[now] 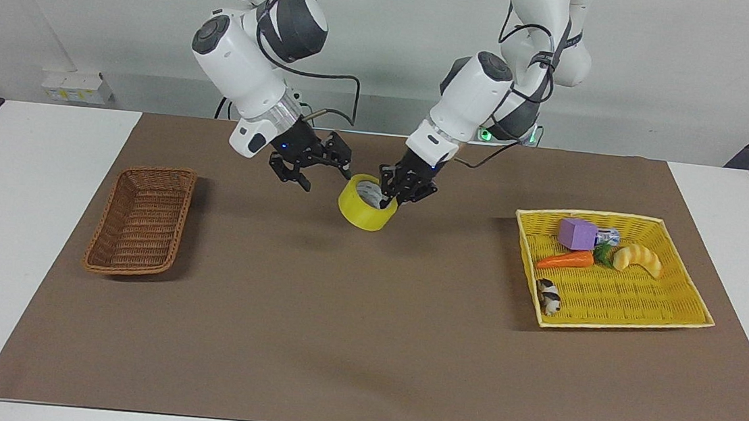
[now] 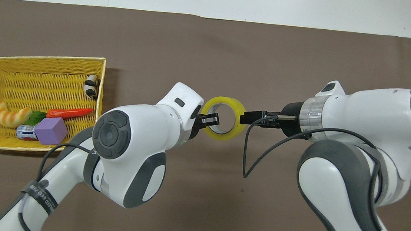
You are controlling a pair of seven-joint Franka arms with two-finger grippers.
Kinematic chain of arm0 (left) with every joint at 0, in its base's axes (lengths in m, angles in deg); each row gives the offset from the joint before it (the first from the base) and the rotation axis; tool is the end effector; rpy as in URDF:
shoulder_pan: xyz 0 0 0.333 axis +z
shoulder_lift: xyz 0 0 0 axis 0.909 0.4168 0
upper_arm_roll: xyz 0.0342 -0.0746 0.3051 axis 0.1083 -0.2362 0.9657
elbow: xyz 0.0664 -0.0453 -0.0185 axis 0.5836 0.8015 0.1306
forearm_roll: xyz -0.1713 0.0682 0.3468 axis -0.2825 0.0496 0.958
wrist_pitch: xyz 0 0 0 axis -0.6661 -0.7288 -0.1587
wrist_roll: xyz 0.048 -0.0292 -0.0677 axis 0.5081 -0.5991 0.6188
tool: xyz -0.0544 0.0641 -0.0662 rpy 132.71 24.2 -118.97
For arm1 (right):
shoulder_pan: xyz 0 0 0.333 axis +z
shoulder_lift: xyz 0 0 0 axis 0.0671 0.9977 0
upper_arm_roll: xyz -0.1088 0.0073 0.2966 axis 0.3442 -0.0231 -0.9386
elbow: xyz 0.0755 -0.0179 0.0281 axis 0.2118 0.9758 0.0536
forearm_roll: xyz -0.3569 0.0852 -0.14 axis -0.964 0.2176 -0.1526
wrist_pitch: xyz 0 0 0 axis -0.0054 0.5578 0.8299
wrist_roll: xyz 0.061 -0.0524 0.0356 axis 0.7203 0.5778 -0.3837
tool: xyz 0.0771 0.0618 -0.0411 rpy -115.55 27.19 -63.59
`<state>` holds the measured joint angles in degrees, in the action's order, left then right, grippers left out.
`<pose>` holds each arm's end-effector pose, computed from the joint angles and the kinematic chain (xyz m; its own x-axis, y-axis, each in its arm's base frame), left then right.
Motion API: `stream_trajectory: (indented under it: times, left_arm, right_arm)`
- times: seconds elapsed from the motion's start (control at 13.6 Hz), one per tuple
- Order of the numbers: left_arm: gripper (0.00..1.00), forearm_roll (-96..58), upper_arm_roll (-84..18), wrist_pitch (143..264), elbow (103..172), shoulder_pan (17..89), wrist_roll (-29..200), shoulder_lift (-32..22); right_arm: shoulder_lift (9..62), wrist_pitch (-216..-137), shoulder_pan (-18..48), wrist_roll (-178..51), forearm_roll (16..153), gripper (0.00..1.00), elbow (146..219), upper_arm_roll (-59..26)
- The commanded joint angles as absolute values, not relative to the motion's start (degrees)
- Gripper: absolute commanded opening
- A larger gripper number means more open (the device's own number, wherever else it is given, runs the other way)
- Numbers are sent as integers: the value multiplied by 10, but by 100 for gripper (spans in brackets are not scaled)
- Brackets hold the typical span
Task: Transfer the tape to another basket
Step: 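Grasp the tape with the right gripper and open the left gripper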
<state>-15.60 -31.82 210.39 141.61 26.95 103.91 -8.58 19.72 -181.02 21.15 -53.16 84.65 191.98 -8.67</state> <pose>0.4744 -0.3929 0.4564 0.9737 0.1894 0.1265 0.1071 -0.8709 0.4797 0.5403 0.1895 0.4915 0.9976 -0.0135 0.0683 0.0205 -0.8804 -0.4738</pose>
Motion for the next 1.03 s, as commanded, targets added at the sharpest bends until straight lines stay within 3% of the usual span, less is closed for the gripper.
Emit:
stream_trajectory:
  times: [0.0,0.07,0.15,0.29,0.44,0.81,0.88,0.95]
  left_arm:
    - [0,-169,-308,2122,1406,242,1064,-83]
    - [0,-169,-308,2122,1405,238,1074,-83]
    - [0,-169,-308,2122,1403,234,1081,-83]
    - [0,-169,-308,2122,1397,233,1083,-82]
    - [0,-168,-308,2122,1389,233,1091,-78]
    - [0,-168,-309,2122,1389,233,1091,-78]
    - [21,-169,-309,2122,1387,233,1091,-77]
    - [54,-168,-309,2122,1384,233,1091,-75]
  right_arm:
    - [211,-1848,234,-522,860,100,1931,-85]
    - [212,-1849,234,-523,860,100,1931,-85]
    - [214,-1849,230,-526,860,94,1931,-85]
    - [214,-1845,227,-527,859,54,1931,-85]
    - [214,-1840,225,-524,859,3,1931,-84]
    - [214,-1829,217,-507,859,0,1930,-85]
    - [214,-1822,217,-489,859,0,1929,-85]
    - [213,-1818,220,-469,859,0,1928,-85]
